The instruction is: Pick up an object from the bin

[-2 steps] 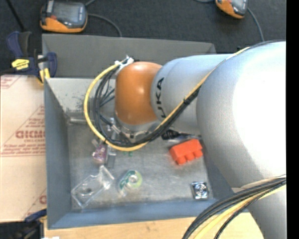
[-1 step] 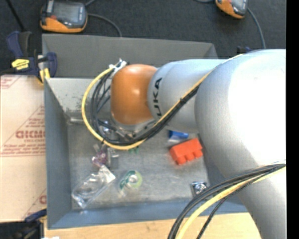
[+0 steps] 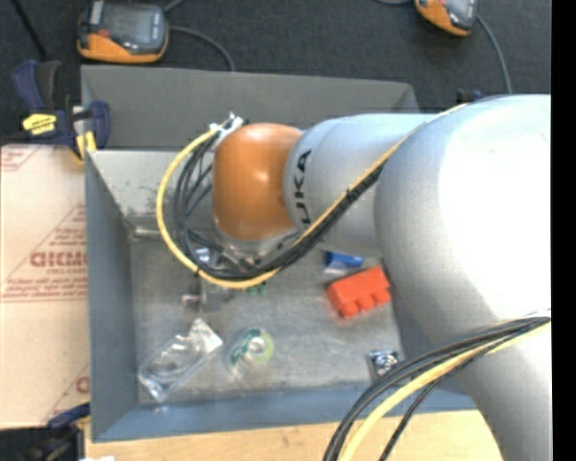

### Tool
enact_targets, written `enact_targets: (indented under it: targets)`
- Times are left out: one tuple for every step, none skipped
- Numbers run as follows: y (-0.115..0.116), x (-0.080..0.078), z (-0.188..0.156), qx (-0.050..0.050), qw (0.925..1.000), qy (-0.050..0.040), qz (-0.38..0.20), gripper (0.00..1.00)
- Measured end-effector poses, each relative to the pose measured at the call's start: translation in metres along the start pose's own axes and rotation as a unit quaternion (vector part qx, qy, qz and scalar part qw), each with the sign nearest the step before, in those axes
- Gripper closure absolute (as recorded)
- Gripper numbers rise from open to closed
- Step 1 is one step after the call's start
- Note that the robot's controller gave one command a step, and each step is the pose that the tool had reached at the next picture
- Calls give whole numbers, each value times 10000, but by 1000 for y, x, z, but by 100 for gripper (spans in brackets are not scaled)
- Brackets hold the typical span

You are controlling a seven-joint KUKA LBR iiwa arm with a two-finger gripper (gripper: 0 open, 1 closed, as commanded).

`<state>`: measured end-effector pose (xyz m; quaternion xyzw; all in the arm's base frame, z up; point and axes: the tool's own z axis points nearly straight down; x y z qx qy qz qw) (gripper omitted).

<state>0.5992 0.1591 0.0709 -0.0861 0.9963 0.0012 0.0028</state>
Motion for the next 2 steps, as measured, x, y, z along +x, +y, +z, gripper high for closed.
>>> enact_targets:
  targets:
    - [-32, -45, -72, 20, 10000, -47, 18, 100]
    - [-20, -40, -163, 14, 10000, -43, -32, 100]
